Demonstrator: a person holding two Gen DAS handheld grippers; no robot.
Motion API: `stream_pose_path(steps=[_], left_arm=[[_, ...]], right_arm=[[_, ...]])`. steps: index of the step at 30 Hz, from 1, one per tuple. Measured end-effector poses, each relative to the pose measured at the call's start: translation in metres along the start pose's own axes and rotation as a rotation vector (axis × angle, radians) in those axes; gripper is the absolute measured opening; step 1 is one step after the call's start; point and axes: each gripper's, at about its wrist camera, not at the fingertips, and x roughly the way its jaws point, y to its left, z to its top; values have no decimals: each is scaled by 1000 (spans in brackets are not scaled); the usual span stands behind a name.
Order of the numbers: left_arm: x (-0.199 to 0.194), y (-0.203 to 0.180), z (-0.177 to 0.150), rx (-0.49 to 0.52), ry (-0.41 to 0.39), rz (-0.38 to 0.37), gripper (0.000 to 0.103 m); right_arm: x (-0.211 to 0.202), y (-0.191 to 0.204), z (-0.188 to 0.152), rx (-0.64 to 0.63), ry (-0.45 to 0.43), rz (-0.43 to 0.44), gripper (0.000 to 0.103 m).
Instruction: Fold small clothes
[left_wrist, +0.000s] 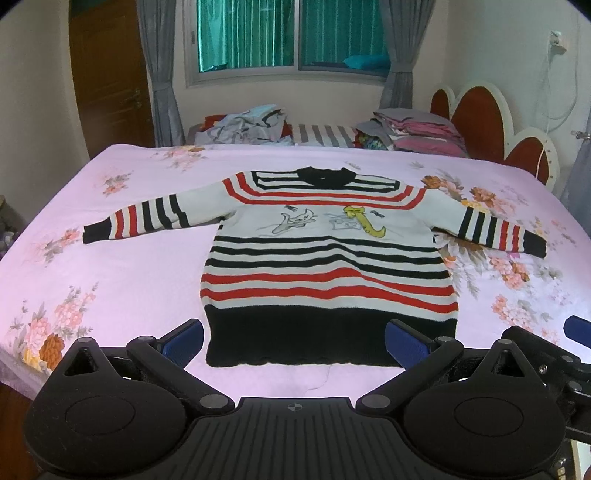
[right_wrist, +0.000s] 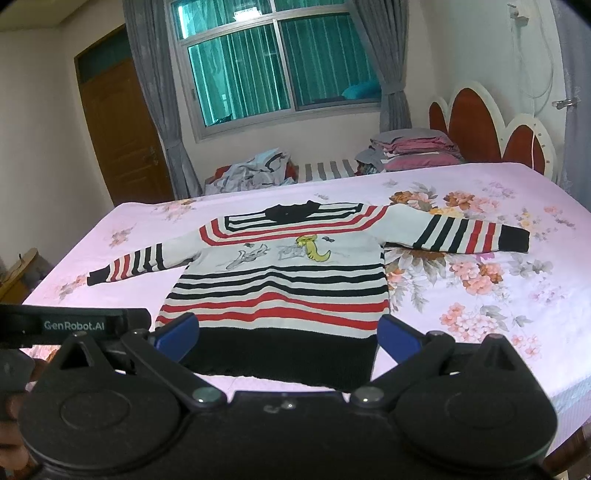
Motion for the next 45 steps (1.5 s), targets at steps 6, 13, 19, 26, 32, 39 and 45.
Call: stream_pose_path(steps=[6,13,19,26,32,39,45], left_arm=[[1,0,1,-2,7,-2,103],[2,-2,1,0,6,-2,103],[3,-3,1,0,6,2,103],[3,-3,1,0,6,1,103],[3,-3,1,1,7,0,103],[5,-4,1,0,8,0,103],[6,-5,0,0,10,0,103]], right_arm=[[1,-3,0,4,2,-3,103],[1,-3,-1,4,1,-2,103],[2,-3,0,4,1,-1,103],[2,-2,0,3,2,-3,103],[2,-3,0,3,2,-3,103],[2,-3,-1,4,2,-3,103],[3,-2,-1,4,5,-4,103]])
